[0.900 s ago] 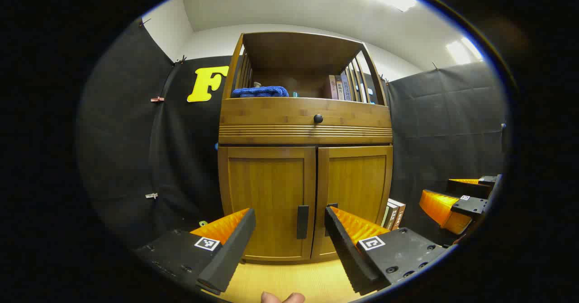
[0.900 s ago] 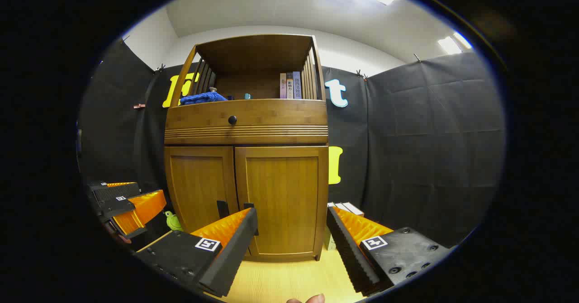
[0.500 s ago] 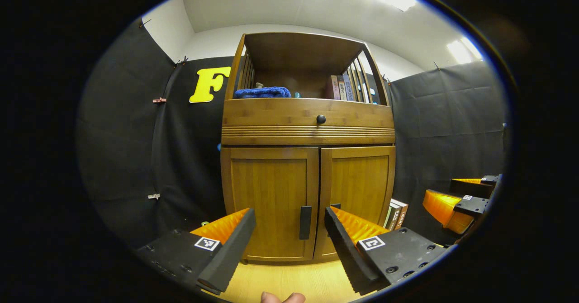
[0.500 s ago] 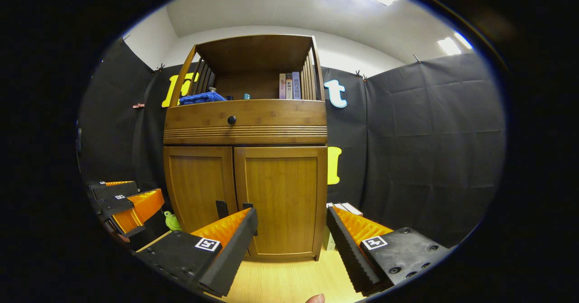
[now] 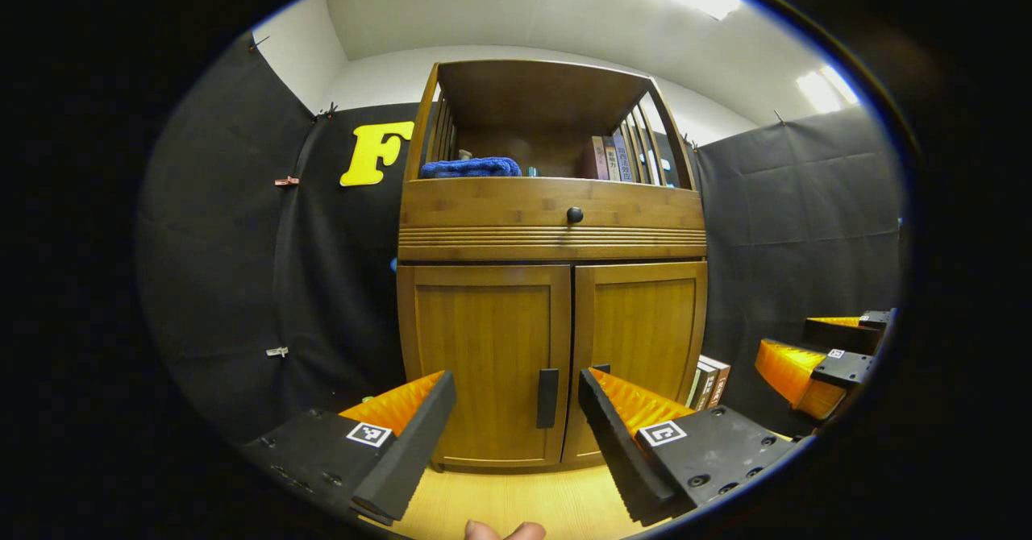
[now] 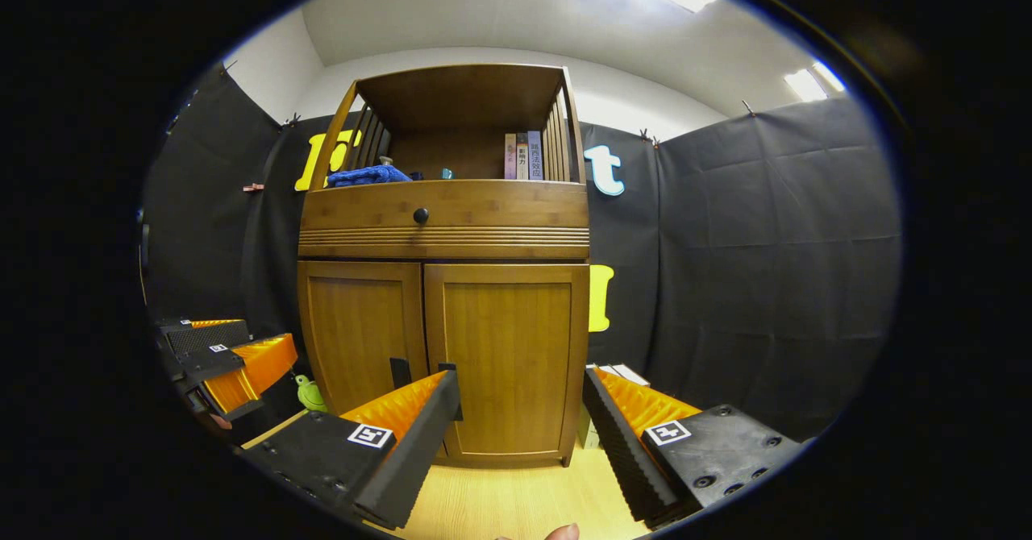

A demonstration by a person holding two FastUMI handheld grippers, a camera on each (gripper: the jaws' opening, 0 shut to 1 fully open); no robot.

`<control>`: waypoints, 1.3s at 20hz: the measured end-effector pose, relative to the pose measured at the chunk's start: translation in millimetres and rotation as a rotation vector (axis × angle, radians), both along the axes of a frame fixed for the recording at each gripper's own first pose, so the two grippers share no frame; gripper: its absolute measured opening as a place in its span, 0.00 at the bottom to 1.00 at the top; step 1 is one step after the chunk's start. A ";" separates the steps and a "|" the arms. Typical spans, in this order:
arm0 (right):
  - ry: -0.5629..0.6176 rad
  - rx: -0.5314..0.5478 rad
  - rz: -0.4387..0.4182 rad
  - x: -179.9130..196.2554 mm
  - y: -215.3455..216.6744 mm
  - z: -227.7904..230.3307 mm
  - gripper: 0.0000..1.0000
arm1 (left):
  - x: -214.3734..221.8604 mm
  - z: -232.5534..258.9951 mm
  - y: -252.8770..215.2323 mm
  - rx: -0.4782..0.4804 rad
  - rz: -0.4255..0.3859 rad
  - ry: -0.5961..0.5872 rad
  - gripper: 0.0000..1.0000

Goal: Open the right door of the double-door shoe cabinet with the right hand, and open the left door with the left hand.

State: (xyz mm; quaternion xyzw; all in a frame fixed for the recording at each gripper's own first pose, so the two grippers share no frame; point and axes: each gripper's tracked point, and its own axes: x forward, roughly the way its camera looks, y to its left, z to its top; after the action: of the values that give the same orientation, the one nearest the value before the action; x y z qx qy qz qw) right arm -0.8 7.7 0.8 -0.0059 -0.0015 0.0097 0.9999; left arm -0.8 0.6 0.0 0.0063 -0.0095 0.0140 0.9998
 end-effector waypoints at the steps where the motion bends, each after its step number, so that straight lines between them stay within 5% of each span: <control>1: 0.001 -0.002 0.007 3.8 2.6 -2.0 0.98 | -0.3 0.1 0.2 0.002 0.002 -0.003 0.96; 11: 0.094 0.085 0.147 98.3 73.9 -72.3 0.99 | 1.6 -11.2 9.6 0.040 0.048 0.026 0.95; 20: 0.221 0.037 0.117 211.1 109.5 -162.0 0.98 | 10.3 -25.2 33.8 0.033 0.048 0.040 0.96; 22: 0.247 0.043 0.109 228.3 111.2 -176.0 0.81 | 12.0 -25.2 39.2 0.033 0.051 0.037 0.96; 23: 0.268 0.056 0.096 232.0 112.8 -182.4 0.65 | 12.5 -27.0 41.3 0.033 0.052 0.040 0.96; 26: 0.296 0.055 0.085 237.0 115.8 -186.4 0.50 | 14.0 -27.6 47.6 0.023 0.052 0.048 0.96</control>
State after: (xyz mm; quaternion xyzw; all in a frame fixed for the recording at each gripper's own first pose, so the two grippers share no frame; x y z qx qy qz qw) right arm 236.2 123.4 -185.6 0.0230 0.1456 0.0527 0.9877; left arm 13.1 48.3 -27.5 0.0186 0.0143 0.0396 0.9989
